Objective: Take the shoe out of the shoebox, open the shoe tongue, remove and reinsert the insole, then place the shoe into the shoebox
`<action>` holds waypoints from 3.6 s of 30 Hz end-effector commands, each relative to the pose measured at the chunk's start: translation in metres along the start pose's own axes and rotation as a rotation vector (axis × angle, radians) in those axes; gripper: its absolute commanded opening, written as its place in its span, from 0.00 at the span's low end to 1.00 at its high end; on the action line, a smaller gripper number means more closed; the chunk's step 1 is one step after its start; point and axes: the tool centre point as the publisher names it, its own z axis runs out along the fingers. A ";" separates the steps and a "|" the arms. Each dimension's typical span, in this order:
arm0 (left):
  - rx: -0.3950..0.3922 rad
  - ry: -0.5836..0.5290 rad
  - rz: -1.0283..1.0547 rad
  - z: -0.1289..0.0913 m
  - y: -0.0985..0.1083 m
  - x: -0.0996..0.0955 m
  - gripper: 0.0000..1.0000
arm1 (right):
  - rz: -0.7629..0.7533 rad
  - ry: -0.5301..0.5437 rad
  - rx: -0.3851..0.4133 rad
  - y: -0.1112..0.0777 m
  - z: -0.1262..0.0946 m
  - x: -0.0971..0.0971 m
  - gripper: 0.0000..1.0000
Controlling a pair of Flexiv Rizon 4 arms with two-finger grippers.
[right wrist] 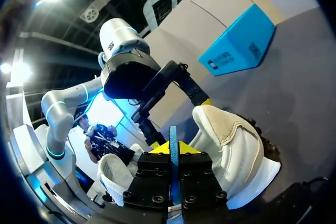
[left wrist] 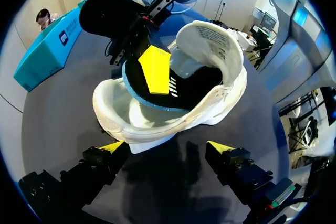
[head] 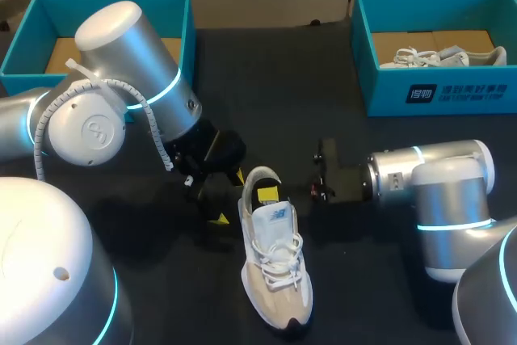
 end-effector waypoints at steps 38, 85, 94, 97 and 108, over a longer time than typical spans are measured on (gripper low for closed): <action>-0.004 -0.001 0.000 0.000 -0.001 0.000 1.00 | -0.082 -0.110 0.053 0.030 -0.015 0.028 0.47; -0.003 0.008 0.014 -0.005 -0.001 0.001 1.00 | -0.073 -0.261 0.057 0.050 -0.084 0.026 1.00; 0.009 0.063 0.105 -0.045 0.011 0.002 1.00 | -0.060 -0.304 0.064 0.051 -0.100 0.027 1.00; -0.003 0.075 0.142 -0.056 0.018 0.000 1.00 | -0.055 -0.316 0.068 0.050 -0.105 0.027 1.00; -0.108 0.119 0.309 -0.094 0.044 -0.002 1.00 | -0.044 -0.430 0.136 0.046 -0.122 0.034 1.00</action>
